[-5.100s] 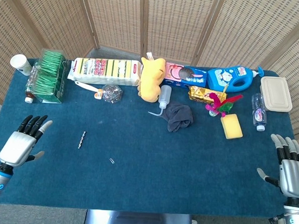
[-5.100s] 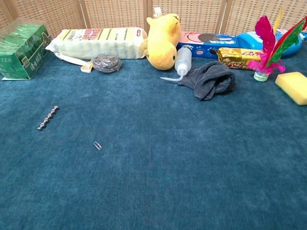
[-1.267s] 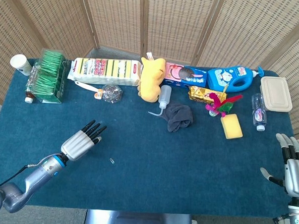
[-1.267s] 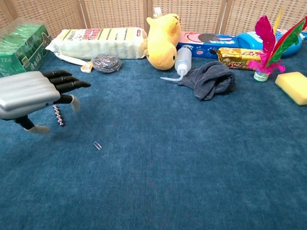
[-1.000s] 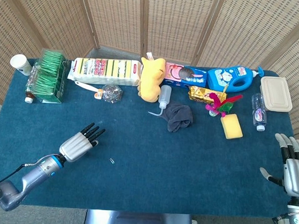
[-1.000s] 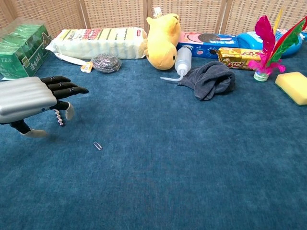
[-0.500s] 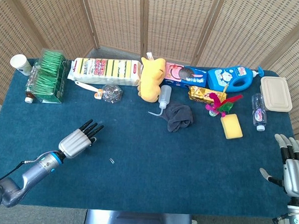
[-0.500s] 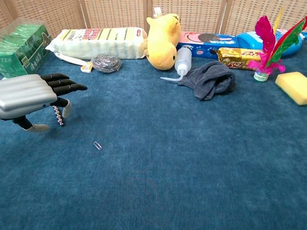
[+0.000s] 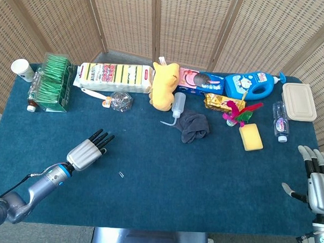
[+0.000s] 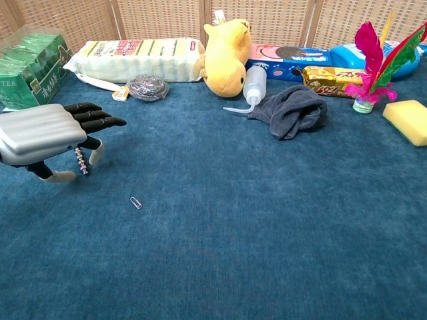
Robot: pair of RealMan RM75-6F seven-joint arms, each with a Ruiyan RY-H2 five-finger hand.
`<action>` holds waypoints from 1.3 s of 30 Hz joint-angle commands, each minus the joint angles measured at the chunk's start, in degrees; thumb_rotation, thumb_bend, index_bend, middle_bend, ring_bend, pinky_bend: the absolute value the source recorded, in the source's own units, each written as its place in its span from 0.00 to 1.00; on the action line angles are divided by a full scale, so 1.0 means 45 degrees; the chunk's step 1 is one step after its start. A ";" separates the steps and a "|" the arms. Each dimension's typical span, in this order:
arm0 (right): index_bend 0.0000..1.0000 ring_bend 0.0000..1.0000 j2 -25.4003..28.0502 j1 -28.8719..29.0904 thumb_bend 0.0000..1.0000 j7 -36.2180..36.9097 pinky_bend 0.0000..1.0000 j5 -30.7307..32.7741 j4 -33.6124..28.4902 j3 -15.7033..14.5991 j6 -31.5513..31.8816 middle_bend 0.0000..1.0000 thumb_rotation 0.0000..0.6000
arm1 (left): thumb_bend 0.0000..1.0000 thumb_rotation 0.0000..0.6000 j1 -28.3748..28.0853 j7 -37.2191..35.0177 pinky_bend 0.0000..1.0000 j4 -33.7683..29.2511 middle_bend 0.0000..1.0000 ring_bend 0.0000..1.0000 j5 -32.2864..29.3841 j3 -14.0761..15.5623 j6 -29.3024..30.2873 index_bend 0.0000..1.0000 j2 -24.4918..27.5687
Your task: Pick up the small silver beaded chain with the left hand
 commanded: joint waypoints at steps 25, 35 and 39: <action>0.00 0.00 0.0028 0.0037 0.17 0.0065 0.00 0.0006 -0.0089 -0.0049 -0.0128 0.00 1.00 | 0.54 1.00 -0.0133 0.0796 0.00 -0.0157 0.00 0.00 -0.0507 -0.0199 -0.0392 0.45 -0.0310; 0.00 0.00 0.0104 0.0047 0.17 0.0257 0.00 -0.0010 -0.0129 -0.0053 -0.0175 0.00 1.00 | 0.57 1.00 -0.0148 0.1208 0.00 -0.0240 0.00 0.00 -0.0742 -0.0264 -0.0555 0.48 -0.0413; 0.00 0.00 0.0121 0.0054 0.17 0.0314 0.00 -0.0036 -0.0146 -0.0068 -0.0196 0.00 1.00 | 0.59 1.00 -0.0141 0.1298 0.00 -0.0224 0.00 0.00 -0.0807 -0.0283 -0.0556 0.49 -0.0399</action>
